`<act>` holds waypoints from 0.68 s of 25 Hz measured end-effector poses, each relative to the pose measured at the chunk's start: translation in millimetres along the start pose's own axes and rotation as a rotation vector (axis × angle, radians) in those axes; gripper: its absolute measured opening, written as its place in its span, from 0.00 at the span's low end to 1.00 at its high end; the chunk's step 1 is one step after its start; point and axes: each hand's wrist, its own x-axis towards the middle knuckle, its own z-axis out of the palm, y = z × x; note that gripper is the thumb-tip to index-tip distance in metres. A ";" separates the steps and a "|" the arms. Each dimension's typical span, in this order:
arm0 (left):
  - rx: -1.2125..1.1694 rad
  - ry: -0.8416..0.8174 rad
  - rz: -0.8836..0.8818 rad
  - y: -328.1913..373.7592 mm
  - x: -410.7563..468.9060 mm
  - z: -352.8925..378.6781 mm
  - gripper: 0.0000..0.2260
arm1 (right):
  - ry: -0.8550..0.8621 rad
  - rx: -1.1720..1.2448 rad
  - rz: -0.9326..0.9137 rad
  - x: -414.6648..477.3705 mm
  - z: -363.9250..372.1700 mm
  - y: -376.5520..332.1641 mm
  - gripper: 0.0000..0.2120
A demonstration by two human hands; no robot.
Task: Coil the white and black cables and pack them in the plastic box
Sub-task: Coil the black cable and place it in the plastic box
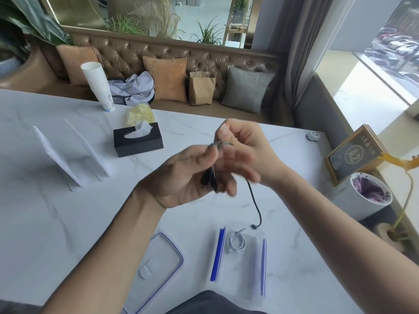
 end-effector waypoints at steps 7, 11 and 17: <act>0.407 0.613 0.340 3.5 21.8 -12.5 0.19 | -0.070 -0.171 0.176 -24.4 8.7 19.4 0.12; 0.805 0.759 0.216 1.2 11.4 -30.9 0.23 | -0.137 -0.388 0.182 -27.9 -2.2 15.9 0.08; 0.968 0.556 -0.279 7.1 -7.1 -40.5 0.18 | -0.064 -0.489 0.034 -15.5 -27.2 -5.2 0.07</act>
